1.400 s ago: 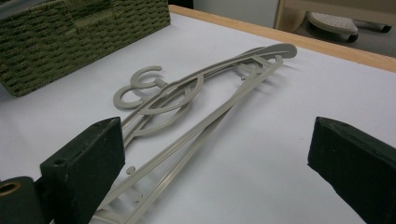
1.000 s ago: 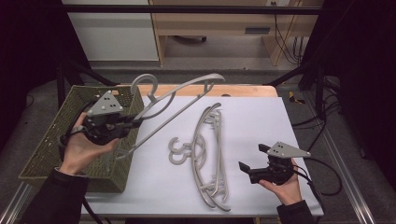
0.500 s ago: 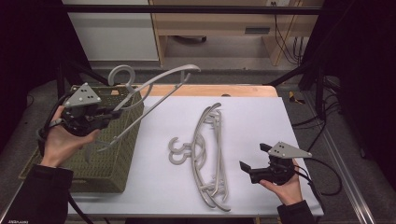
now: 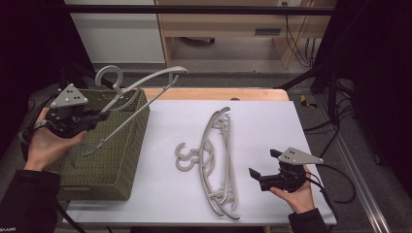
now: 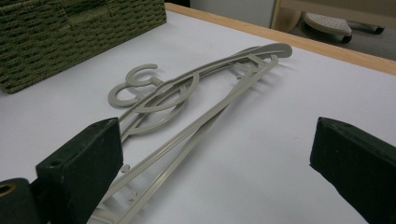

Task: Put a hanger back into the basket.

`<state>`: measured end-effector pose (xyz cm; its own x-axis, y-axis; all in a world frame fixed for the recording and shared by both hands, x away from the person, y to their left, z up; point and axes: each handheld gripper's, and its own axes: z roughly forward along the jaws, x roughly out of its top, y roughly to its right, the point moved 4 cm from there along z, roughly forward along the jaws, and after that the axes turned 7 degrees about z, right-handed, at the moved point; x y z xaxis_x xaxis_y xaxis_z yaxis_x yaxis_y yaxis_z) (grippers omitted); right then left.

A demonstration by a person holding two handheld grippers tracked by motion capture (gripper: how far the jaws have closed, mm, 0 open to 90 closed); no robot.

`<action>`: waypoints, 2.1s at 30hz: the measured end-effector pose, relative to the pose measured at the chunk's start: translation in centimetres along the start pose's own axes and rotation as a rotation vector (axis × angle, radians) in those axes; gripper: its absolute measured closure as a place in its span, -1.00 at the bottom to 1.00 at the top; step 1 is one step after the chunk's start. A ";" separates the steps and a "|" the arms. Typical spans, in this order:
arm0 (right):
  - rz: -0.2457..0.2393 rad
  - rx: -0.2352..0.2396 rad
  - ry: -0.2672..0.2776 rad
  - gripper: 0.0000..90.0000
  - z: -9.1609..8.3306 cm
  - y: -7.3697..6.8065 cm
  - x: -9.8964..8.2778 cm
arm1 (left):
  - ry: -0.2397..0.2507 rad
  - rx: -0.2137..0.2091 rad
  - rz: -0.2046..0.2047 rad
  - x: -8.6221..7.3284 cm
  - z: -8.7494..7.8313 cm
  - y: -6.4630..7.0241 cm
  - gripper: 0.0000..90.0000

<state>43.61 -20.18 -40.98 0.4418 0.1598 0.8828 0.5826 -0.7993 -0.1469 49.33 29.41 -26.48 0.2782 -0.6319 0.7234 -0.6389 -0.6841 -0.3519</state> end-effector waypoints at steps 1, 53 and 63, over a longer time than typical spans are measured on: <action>0.000 -0.001 0.000 -0.93 0.0 0.0 0.0 | 0.000 0.000 0.000 0.0 0.0 0.0 0.77; 0.000 -0.013 -0.022 -0.95 0.7 0.2 -0.4 | -0.099 0.087 -0.113 -11.6 -0.8 -6.1 0.77; -0.004 -0.013 -0.031 -0.95 0.8 0.2 -0.5 | -0.151 0.099 -0.109 -12.8 0.1 -6.4 0.77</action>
<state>44.05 -19.91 -41.86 0.4603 0.1807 0.8692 0.5759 -0.8059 -0.1374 49.90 41.86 -33.59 0.4505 -0.5948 0.6658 -0.5279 -0.7789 -0.3385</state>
